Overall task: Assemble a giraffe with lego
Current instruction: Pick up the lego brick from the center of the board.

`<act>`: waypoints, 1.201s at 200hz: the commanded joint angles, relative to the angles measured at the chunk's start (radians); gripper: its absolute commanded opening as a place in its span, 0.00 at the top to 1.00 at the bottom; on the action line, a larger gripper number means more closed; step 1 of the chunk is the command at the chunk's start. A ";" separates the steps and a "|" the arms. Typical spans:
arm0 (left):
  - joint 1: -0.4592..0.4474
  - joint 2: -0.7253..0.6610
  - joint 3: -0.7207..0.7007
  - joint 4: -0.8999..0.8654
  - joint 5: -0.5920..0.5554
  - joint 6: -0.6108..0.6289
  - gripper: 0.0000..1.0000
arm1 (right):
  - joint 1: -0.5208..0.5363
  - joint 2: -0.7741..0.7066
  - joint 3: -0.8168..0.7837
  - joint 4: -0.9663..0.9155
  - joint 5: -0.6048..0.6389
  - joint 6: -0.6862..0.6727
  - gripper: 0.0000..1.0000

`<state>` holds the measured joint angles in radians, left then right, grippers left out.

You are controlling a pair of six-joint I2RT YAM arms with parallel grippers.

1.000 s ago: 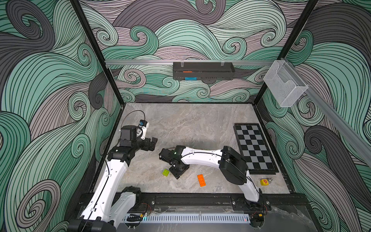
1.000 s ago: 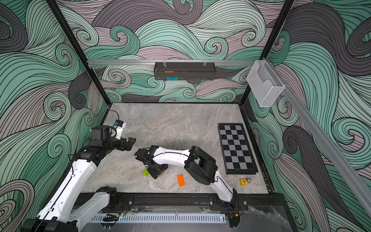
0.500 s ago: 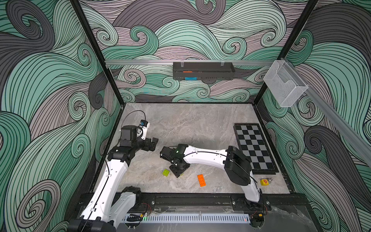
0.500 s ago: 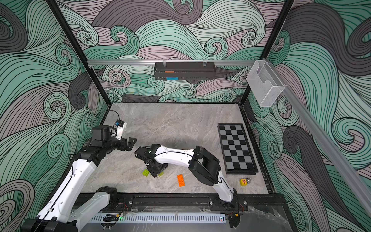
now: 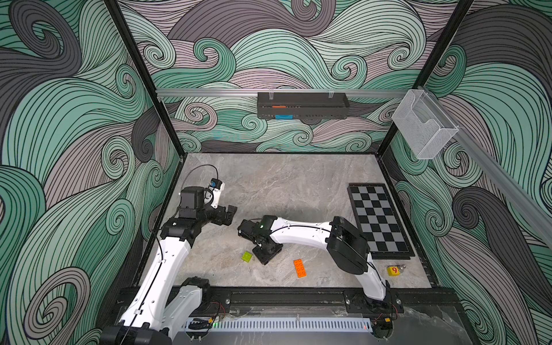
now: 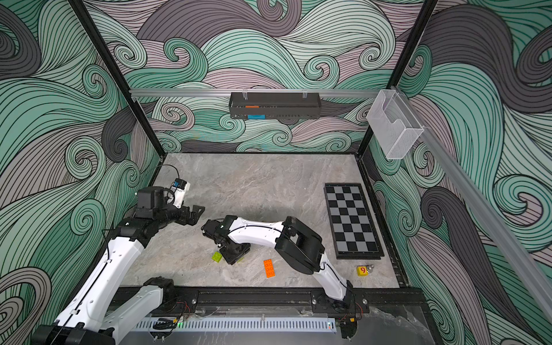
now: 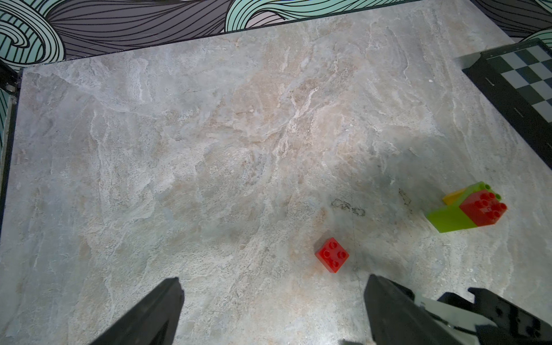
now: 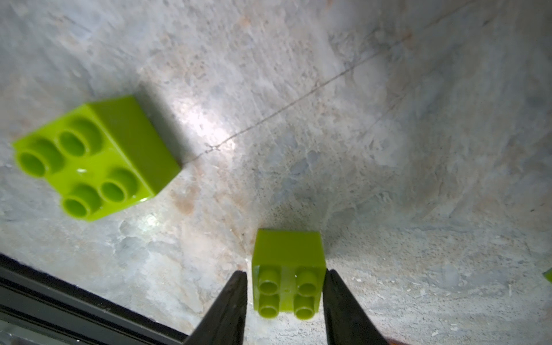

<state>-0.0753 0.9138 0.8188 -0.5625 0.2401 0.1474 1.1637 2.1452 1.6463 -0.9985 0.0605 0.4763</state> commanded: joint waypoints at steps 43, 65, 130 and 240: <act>-0.008 -0.006 0.010 -0.002 0.013 0.014 0.01 | -0.009 0.016 0.004 -0.014 -0.011 0.013 0.67; -0.008 -0.006 0.008 0.000 0.014 0.014 0.01 | -0.008 0.021 0.004 -0.014 -0.013 0.017 0.66; -0.012 -0.009 0.007 0.000 0.016 0.014 0.01 | -0.010 0.025 0.004 -0.016 -0.008 0.018 0.61; -0.017 -0.011 0.001 -0.051 0.237 0.129 0.01 | -0.101 -0.140 -0.060 -0.038 -0.035 0.043 0.75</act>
<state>-0.0868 0.9127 0.8150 -0.5678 0.3004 0.1848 1.1255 2.1170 1.6150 -1.0012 0.0494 0.4965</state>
